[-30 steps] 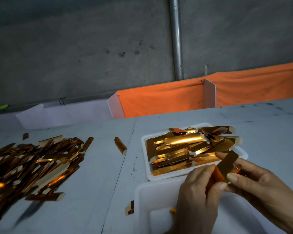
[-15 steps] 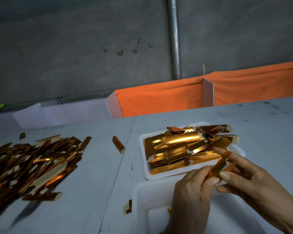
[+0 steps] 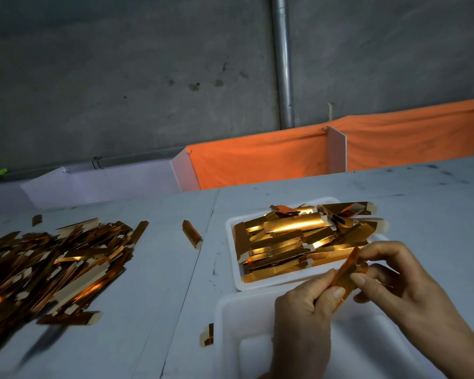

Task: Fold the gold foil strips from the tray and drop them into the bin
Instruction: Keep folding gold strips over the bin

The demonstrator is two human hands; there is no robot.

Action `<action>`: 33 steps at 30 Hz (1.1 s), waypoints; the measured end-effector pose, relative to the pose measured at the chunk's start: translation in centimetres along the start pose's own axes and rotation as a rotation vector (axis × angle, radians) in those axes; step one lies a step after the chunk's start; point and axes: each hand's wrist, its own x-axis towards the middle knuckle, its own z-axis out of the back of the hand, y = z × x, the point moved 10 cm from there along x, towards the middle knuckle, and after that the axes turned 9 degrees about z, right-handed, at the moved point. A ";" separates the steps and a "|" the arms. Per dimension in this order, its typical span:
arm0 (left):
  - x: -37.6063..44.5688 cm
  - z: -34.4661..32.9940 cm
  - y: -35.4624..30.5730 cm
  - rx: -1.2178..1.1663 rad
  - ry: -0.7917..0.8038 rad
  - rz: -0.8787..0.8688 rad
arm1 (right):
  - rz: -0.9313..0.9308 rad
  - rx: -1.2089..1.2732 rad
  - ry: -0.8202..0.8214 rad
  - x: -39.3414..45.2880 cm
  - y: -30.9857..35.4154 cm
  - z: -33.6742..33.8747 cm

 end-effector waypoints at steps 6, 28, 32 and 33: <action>0.1 -0.3 -0.1 0.082 -0.044 -0.041 | 0.090 -0.148 -0.085 0.1 0.5 0.2; 0.1 -0.1 -0.3 0.152 -0.042 -0.076 | 0.101 -0.242 -0.077 0.4 0.8 0.4; 0.3 0.2 -0.1 0.165 -0.079 -0.049 | 0.043 -0.163 -0.067 0.3 0.4 0.3; 0.3 0.1 -0.1 0.178 -0.081 -0.053 | 0.028 -0.166 -0.057 0.2 0.2 0.3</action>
